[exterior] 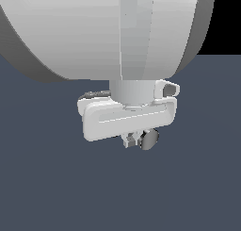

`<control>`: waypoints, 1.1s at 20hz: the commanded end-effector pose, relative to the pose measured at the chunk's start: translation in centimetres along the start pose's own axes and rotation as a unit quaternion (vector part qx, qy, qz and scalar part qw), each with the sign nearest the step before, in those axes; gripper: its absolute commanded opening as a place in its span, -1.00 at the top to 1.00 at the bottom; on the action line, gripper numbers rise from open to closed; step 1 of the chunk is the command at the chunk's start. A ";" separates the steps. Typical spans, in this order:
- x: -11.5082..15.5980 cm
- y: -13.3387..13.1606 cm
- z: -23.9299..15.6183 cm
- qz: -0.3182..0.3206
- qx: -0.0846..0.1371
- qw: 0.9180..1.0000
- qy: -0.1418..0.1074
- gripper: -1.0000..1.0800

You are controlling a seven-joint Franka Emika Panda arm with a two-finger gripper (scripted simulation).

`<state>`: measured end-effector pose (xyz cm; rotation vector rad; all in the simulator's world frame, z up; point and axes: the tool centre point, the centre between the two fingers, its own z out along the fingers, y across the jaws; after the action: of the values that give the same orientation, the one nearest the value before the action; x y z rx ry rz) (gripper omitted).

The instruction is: Turn on the faucet by rotating a designated handle.

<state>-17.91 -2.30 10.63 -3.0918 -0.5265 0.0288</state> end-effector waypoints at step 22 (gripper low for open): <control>1.5 10.6 -0.4 0.003 -0.004 1.000 0.009 1.00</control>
<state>-13.56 -10.27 10.61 -3.0868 -0.5476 0.0185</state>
